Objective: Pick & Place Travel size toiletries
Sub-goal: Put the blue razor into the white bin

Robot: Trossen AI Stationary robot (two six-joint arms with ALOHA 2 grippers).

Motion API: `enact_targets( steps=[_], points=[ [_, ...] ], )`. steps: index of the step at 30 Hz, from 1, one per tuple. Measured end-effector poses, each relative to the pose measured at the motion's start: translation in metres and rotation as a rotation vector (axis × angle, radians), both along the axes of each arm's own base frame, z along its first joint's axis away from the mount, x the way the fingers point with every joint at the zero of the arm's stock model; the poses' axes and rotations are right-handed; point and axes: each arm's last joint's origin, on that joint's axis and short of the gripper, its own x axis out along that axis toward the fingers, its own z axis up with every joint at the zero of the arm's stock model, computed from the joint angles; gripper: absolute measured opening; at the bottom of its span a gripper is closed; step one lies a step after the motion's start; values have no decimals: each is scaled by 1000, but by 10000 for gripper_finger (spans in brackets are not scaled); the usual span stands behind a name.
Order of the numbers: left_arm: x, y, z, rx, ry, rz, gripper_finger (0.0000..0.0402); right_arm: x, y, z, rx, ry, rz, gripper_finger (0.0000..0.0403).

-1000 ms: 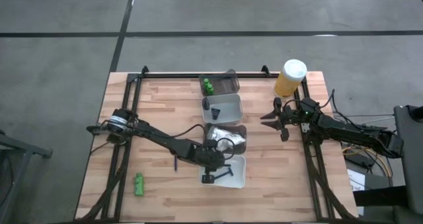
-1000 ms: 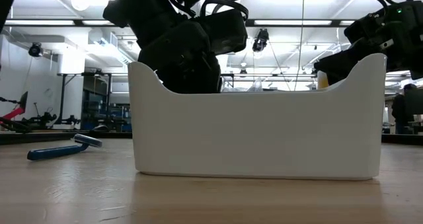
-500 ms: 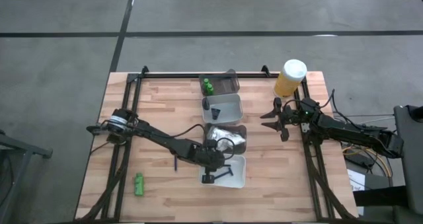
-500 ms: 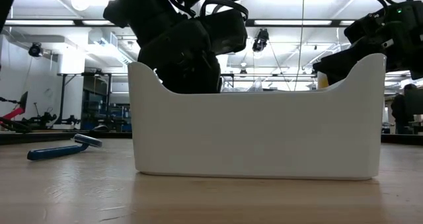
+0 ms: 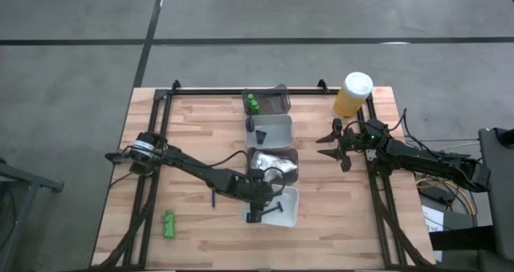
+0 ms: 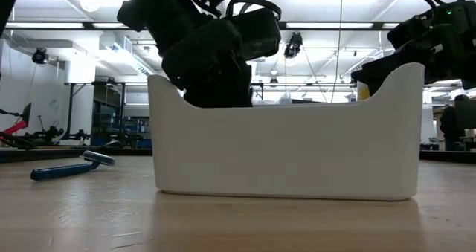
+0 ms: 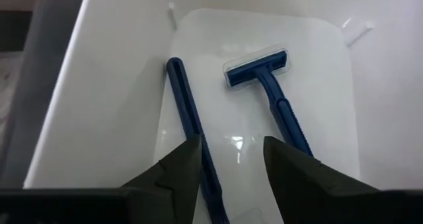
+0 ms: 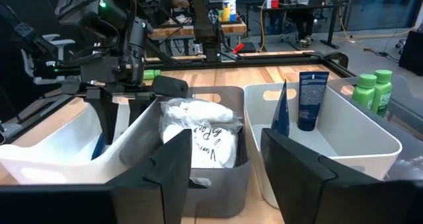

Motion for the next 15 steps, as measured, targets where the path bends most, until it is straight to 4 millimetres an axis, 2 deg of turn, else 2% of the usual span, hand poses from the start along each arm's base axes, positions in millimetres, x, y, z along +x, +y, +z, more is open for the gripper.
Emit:
enact_targets(
  steps=[15],
  points=[
    [8, -5, 18, -35, -52, -60, 170, 0, 0, 0, 0, 0, 0, 199]
  ],
)
